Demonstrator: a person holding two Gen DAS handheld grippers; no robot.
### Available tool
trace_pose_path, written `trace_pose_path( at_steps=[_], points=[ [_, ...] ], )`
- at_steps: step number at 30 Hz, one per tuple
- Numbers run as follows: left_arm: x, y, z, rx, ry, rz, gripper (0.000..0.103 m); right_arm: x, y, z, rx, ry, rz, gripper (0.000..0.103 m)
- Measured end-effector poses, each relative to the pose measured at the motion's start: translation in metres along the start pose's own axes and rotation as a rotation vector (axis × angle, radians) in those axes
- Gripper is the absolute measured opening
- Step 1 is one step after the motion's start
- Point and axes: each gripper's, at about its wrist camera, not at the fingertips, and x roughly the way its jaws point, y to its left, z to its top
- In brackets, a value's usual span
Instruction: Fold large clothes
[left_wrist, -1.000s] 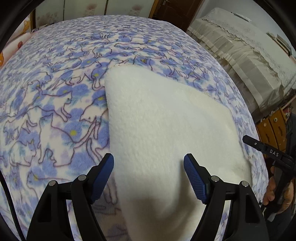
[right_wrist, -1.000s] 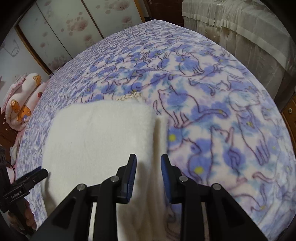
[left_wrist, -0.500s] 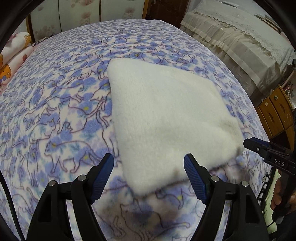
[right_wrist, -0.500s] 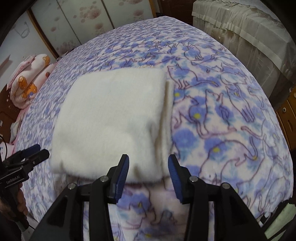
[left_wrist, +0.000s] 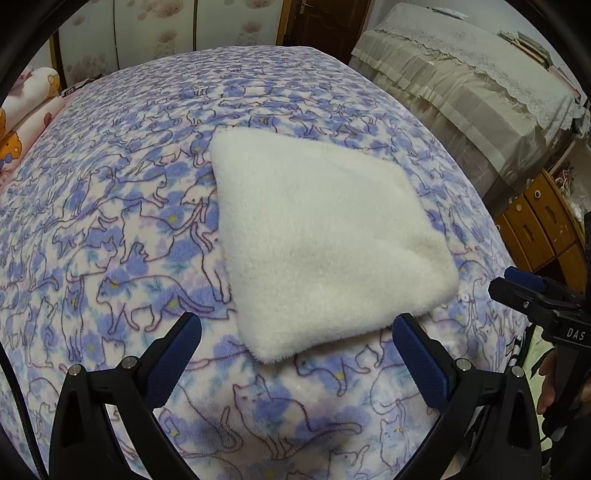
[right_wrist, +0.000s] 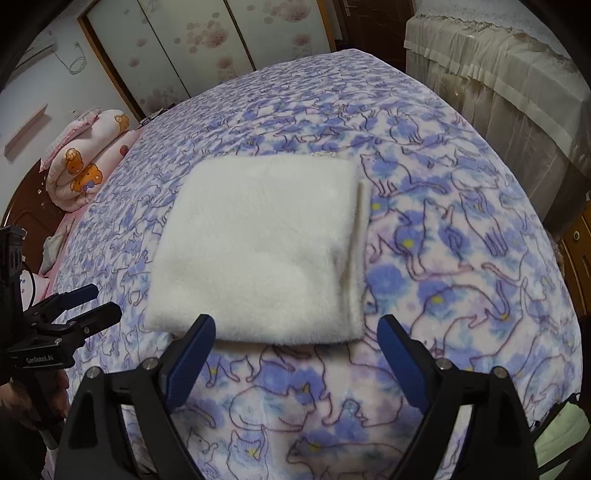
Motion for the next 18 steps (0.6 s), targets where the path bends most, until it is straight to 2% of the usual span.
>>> trace_pose_path(
  at_steps=[2, 10, 14, 18],
  points=[
    [0.002, 0.003, 0.004, -0.015, 0.007, -0.013, 0.103, 0.002, -0.001, 0.005, -0.010, 0.008, 0.016, 0.100],
    [0.030, 0.011, 0.021, -0.035, 0.010, -0.044, 0.103, 0.025, -0.017, 0.021, -0.006, -0.006, 0.041, 0.103],
    [0.052, 0.023, 0.030, -0.069, 0.027, -0.069, 0.103, 0.049, -0.033, 0.031, 0.044, 0.055, 0.042, 0.103],
    [0.070, 0.032, 0.037, -0.096, 0.041, -0.095, 0.103, 0.067, -0.049, 0.035, 0.105, 0.098, 0.098, 0.103]
  ],
)
